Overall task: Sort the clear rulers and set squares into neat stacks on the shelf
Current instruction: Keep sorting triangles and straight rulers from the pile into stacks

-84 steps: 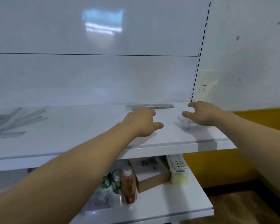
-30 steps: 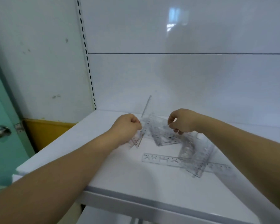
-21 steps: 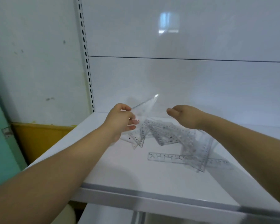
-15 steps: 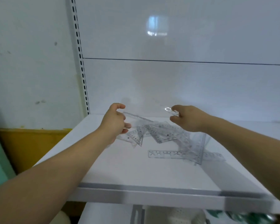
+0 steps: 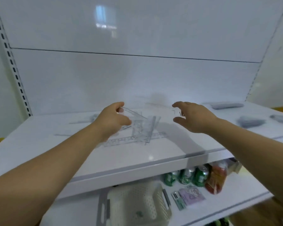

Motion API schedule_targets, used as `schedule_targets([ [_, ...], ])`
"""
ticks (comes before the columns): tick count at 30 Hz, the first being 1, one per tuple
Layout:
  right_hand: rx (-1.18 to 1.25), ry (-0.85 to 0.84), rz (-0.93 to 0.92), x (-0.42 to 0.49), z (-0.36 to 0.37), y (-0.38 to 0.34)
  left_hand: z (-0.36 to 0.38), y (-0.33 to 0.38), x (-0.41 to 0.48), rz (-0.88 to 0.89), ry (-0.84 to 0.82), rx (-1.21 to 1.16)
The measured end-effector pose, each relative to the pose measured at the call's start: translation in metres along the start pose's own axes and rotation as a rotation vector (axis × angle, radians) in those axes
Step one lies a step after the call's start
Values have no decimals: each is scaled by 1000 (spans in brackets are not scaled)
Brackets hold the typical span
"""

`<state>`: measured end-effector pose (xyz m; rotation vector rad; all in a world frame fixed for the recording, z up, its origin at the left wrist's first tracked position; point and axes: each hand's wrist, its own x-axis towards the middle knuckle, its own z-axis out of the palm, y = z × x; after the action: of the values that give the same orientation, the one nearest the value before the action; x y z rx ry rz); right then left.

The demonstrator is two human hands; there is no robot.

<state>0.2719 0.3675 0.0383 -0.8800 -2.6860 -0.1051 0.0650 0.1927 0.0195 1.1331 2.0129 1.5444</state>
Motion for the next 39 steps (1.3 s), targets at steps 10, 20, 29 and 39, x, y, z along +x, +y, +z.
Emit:
schedule_targets([
  [10, 12, 25, 266, -94, -37, 182, 191, 68, -9, 268, -164, 349],
  [20, 130, 24, 365, -133, -53, 322, 329, 110, -4, 276, -214, 531],
  [29, 206, -32, 346, -56, -26, 380, 362, 105, 55, 209, -191, 570],
  [39, 183, -113, 236, 39, 9, 424, 397, 103, 102, 141, -222, 390],
])
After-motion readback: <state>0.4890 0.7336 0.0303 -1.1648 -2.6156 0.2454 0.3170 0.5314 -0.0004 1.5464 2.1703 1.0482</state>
